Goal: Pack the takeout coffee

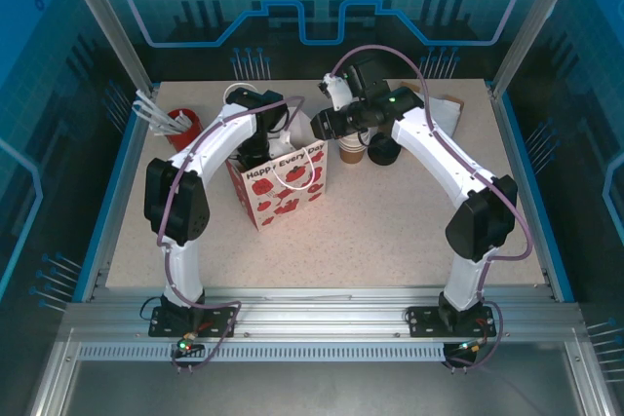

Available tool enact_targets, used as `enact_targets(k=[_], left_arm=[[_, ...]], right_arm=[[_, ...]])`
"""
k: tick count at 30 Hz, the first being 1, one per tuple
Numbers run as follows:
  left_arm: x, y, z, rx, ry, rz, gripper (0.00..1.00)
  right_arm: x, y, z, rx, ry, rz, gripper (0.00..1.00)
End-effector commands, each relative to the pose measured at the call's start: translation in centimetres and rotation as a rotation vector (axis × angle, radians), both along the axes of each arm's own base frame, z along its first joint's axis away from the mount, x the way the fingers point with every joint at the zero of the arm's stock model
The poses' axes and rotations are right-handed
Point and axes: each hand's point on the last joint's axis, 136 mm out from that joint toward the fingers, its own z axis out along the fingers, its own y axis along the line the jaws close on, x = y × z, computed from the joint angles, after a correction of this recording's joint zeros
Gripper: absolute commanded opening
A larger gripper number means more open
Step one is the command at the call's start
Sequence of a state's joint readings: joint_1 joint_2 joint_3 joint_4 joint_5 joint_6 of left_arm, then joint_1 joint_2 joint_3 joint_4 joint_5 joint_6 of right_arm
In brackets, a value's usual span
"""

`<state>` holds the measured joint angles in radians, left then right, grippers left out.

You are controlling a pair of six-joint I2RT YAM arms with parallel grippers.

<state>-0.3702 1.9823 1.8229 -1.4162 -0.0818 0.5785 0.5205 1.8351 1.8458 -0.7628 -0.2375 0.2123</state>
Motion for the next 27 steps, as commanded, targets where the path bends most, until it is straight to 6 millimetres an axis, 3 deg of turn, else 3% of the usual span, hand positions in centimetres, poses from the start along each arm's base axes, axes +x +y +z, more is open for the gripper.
enact_targets(k=[1,27], left_arm=[[0.03,-0.35,-0.34,-0.011,0.022,-0.015,0.51],[0.23,-0.46,-0.64,-0.041,0.043,-0.049,0.51]], right_arm=[[-0.01,-0.25,-1.12,-0.011,0.034,-0.004,0.4],[-0.07,-0.24,-1.37,-0.013,0.039,-0.002,0.4]])
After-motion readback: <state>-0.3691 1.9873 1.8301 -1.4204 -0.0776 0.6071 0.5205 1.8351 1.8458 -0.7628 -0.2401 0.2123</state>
